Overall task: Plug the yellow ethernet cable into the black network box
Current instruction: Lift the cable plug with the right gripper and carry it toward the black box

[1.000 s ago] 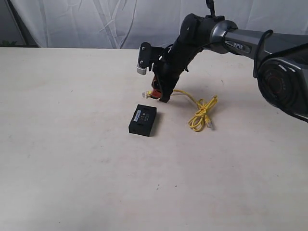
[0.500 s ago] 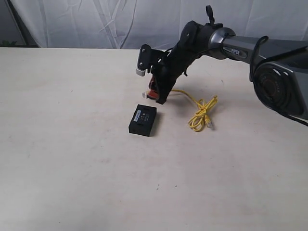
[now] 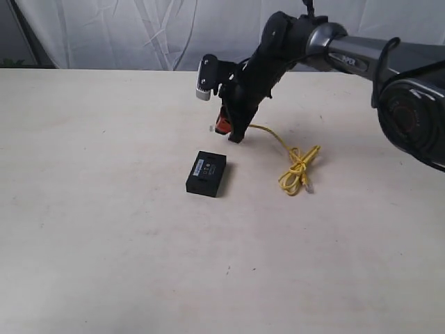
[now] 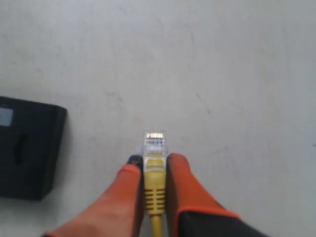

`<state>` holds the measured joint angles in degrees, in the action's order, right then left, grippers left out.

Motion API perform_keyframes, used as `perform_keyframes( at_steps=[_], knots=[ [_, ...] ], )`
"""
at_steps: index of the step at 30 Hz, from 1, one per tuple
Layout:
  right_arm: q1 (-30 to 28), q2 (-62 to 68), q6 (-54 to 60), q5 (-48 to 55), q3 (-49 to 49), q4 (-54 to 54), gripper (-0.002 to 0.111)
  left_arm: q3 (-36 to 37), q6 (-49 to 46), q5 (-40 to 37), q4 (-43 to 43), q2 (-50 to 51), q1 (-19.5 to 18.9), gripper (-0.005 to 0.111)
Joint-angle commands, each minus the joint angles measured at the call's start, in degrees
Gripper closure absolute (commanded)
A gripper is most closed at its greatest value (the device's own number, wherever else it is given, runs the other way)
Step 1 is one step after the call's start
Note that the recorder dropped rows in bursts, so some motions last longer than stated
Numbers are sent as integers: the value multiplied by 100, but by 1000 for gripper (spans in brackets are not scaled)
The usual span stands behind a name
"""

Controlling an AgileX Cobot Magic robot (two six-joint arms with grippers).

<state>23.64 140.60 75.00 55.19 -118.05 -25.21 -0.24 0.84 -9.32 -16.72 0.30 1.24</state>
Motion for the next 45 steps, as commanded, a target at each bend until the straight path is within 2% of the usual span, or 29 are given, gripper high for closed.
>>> perform_keyframes(
  at_steps=[1,4,10,19,25,28,30,34,36,40,42,45],
  knots=[
    [-33,-557,-793,677,9,605,109,24,14,37,47,-30,-2,107],
    [-33,-963,-951,864,299,695,109,24,14,37,47,-30,-2,107],
    [-33,-1918,-1189,414,1748,1027,109,24,14,37,47,-30,-2,107],
    [-33,-3131,-1469,112,3649,817,109,24,14,37,47,-30,-2,107],
    [-33,-3903,-1446,-1077,5099,441,109,24,14,24,-23,-30,-2,107],
    [-33,-4111,-1024,-1740,5704,-63,109,24,25,192,-332,-30,-2,107],
    [-33,-4125,-569,-2053,5922,-464,109,24,25,498,-723,-30,-2,107],
    [-22,-3937,327,-2531,6103,-1266,109,24,54,1599,-1693,-30,-2,107],
    [-22,-3811,496,-2632,6103,-1410,109,24,64,1971,-1845,-30,-2,107],
    [-22,-3343,647,-2834,6103,-1429,109,-423,53,1958,-1669,-30,-2,107],
    [-22,-3101,647,-2878,6062,-1429,109,-751,44,1852,-1258,57,-2,107],
    [-22,-2810,605,-2878,5891,-1458,109,-1357,29,1269,-462,619,-2,107]
  ],
)
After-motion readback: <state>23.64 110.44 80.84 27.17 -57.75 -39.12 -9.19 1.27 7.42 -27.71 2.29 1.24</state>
